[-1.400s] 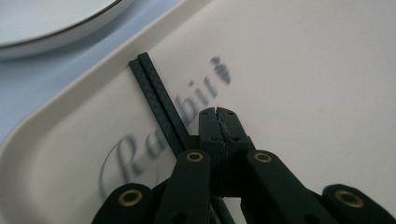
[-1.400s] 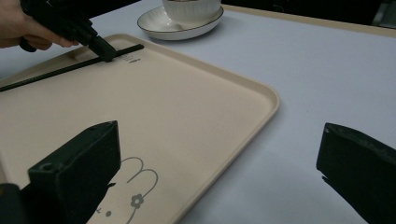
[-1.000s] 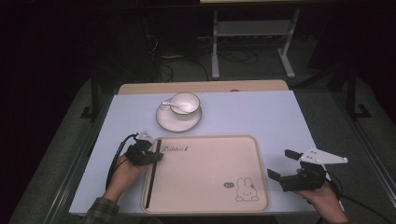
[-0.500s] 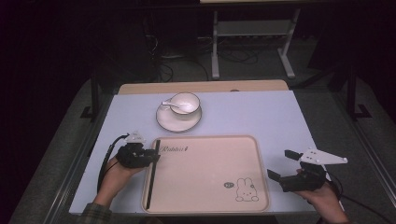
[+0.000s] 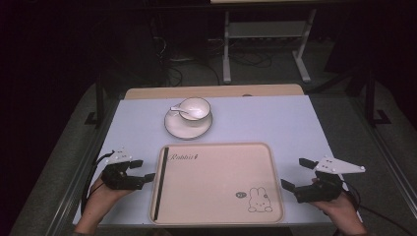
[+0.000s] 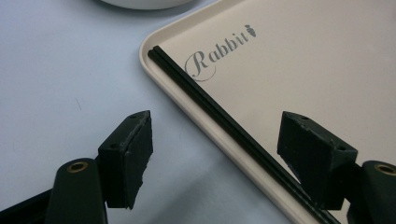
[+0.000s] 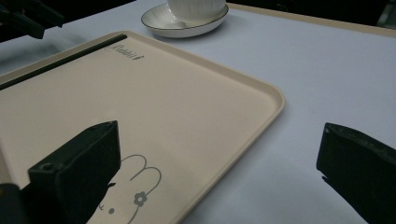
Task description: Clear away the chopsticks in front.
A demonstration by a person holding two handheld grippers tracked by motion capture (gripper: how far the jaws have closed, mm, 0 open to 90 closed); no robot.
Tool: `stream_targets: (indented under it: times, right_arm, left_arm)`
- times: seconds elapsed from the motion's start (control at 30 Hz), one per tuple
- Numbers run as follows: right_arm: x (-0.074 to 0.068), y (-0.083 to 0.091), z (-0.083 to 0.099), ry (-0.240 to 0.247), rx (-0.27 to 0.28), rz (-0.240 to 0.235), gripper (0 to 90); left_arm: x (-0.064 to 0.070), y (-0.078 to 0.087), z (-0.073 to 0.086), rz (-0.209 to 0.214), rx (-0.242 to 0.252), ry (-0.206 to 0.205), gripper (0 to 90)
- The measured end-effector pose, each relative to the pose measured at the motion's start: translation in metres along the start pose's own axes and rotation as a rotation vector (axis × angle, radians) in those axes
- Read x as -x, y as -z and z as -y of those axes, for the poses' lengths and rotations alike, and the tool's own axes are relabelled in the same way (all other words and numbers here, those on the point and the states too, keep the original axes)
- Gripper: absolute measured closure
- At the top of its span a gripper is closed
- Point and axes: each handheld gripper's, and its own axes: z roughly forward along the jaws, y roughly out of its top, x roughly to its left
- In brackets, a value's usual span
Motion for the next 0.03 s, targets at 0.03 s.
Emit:
stream_targets:
  times: [0.03]
  right_arm:
    - [0.0003,-0.0002,0.0,0.0,-0.001,0.0,0.0]
  left_arm:
    - [0.0,0.0,0.0,0.0,0.0,0.0,25.5]
